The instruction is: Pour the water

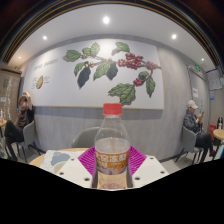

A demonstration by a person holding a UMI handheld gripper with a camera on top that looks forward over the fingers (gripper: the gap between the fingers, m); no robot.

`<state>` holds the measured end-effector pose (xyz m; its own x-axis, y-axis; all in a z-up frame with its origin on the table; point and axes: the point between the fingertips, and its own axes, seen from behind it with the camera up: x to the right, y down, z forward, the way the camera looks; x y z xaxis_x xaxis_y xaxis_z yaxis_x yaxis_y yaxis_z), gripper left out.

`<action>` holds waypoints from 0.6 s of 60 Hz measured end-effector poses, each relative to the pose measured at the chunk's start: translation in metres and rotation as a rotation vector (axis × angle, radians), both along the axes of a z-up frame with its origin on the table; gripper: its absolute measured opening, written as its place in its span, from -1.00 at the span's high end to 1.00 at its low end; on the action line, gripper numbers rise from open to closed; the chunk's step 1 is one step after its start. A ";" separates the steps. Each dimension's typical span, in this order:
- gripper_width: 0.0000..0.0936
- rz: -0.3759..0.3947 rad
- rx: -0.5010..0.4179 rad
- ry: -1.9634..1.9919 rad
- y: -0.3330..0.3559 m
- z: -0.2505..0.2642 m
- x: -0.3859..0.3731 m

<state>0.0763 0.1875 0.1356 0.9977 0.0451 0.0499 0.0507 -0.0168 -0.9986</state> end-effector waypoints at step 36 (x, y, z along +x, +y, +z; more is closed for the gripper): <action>-0.81 0.004 -0.122 -0.036 -0.041 -0.006 -0.018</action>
<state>0.0585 0.1462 0.1298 0.9952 0.0572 0.0797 0.0870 -0.1381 -0.9866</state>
